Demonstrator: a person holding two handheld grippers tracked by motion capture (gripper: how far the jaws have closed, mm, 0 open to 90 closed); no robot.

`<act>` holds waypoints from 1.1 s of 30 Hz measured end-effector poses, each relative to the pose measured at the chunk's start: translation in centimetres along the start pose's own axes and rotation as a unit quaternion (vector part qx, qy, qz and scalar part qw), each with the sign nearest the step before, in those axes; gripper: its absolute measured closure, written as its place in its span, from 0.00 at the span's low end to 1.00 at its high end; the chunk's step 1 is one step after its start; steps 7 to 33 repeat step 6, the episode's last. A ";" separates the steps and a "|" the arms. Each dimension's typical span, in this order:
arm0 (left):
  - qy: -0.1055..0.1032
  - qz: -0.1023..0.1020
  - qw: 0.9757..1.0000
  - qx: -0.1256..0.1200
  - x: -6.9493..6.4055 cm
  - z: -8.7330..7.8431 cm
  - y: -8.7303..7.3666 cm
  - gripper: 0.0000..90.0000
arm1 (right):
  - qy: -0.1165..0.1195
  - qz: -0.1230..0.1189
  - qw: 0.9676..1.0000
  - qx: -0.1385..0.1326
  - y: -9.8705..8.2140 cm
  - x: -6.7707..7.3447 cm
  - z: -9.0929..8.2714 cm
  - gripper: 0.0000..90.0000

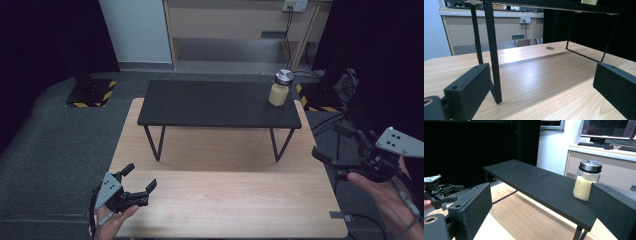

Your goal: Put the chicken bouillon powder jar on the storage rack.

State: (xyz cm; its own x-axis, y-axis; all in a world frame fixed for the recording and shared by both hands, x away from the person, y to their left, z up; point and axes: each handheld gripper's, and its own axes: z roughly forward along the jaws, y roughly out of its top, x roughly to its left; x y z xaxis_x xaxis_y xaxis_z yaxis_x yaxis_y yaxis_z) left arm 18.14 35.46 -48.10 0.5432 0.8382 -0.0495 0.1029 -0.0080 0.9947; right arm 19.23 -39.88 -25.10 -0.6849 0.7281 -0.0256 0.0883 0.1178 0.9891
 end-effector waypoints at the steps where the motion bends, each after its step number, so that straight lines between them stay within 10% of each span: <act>1: 0.000 0.000 1.000 0.000 0.0 0.0 0.0 0.01 | 0.000 0.000 1.000 0.000 0.0 0.0 0.0 0.06; 33: 0.001 -0.001 1.000 -0.001 0.0 0.0 0.0 0.01 | 0.000 -0.002 1.000 -0.001 0.2 0.0 0.3 0.06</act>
